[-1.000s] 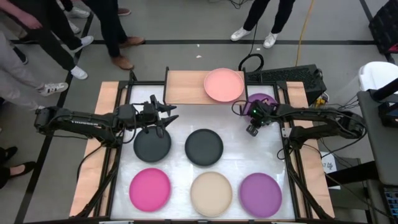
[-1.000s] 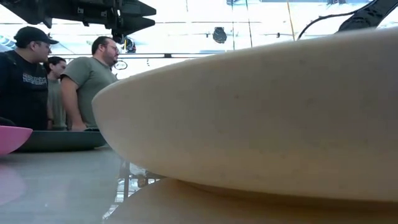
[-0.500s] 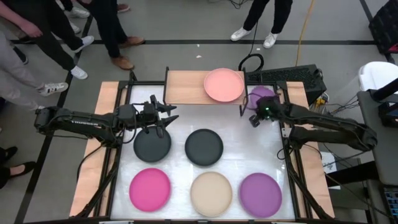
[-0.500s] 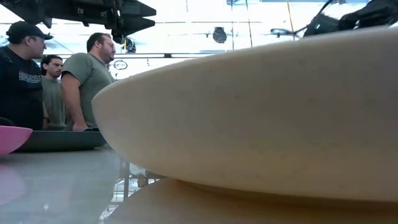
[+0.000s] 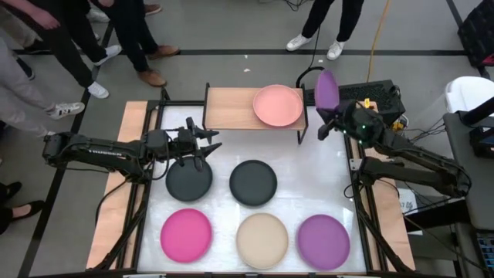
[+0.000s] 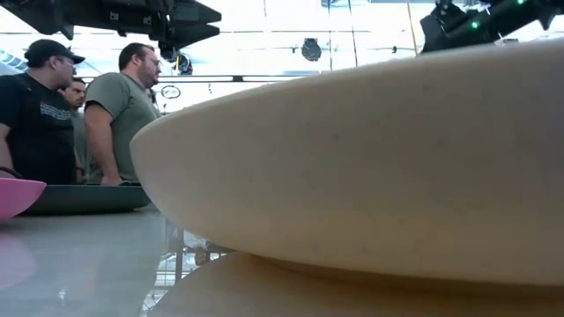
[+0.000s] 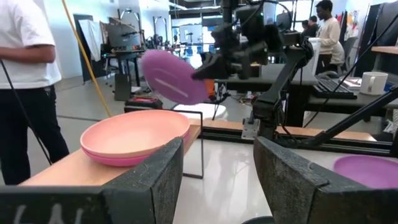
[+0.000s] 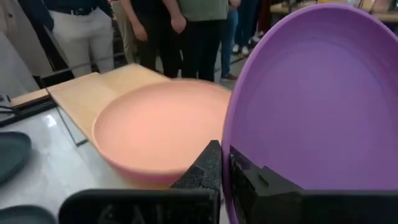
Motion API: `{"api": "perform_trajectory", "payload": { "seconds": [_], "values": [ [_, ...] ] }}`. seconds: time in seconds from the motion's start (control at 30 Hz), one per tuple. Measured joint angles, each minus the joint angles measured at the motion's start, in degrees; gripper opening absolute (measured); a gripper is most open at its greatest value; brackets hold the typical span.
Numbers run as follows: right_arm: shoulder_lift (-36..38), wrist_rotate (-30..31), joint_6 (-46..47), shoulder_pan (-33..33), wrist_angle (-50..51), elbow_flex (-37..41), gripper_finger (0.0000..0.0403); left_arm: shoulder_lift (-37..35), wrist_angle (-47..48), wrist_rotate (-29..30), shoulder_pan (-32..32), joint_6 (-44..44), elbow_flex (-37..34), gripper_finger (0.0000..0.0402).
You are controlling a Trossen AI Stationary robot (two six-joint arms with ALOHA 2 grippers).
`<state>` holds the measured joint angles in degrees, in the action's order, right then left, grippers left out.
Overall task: Place and stack plates onto a shelf
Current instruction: Stack the top purple plate on top of the peach plate on the shelf
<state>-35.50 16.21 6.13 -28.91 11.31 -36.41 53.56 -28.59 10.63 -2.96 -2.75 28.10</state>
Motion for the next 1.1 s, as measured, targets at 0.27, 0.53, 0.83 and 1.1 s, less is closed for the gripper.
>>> {"api": "perform_trajectory", "payload": {
  "seconds": [0.27, 0.53, 0.83, 1.1],
  "values": [
    [-10.8, -2.6, -10.4, 0.0, -0.6, -14.2, 0.0000, 0.0, -0.7, 0.0, 0.0, -1.5, 0.0, 0.0200],
    [-27.6, -15.8, -18.1, 0.1, 2.7, -26.6, 0.0000, 0.0, -1.7, 0.0, 0.0, -1.3, 0.0, 0.0200],
    [-40.5, -17.9, -25.2, 3.3, 11.0, -31.5, 0.0000, 0.0, -1.1, 0.0, 0.0, -1.1, 0.0, 0.0200],
    [-42.2, -17.9, -26.4, 4.7, 15.8, -31.5, 0.0000, 0.0, -1.1, 0.0, 0.0, -1.1, 0.0, 0.0200]
  ]
}}
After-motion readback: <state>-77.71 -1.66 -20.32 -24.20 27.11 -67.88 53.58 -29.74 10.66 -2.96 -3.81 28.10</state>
